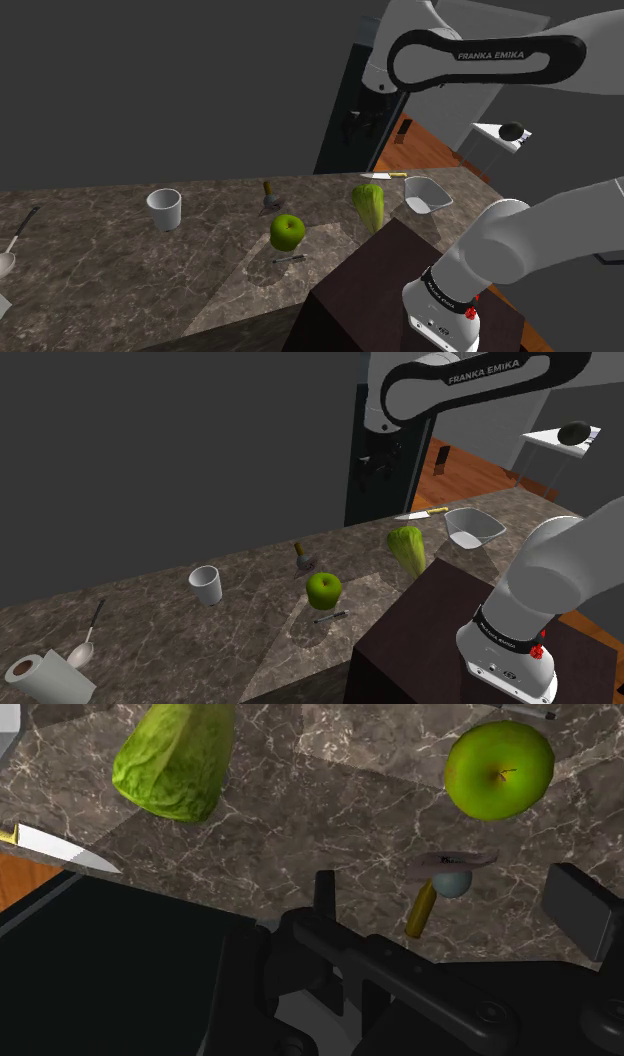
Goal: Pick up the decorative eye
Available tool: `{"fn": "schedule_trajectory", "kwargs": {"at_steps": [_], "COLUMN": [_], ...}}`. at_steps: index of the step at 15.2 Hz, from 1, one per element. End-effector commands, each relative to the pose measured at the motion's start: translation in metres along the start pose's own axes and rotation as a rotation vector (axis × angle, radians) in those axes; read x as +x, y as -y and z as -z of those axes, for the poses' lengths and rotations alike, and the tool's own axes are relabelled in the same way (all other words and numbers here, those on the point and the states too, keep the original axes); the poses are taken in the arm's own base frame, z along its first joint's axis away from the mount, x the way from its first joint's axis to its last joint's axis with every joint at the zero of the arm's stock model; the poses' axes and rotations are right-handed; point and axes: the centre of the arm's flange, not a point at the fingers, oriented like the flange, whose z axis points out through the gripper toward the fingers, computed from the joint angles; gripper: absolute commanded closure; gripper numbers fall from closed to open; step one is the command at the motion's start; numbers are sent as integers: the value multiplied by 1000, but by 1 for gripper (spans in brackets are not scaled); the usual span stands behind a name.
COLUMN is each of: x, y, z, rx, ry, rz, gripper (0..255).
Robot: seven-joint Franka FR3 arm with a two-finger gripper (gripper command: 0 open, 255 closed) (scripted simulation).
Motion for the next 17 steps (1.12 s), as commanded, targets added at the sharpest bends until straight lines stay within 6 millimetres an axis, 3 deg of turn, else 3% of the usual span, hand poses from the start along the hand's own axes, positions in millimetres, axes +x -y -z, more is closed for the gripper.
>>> {"fn": "schedule_trajectory", "kwargs": {"at_steps": [1,17], "x": [13,124], "y": [10,92], "z": [-22,-192], "rx": [-10,-90], "ry": [5,51], "rz": [4,31], "gripper": [0,0]}}
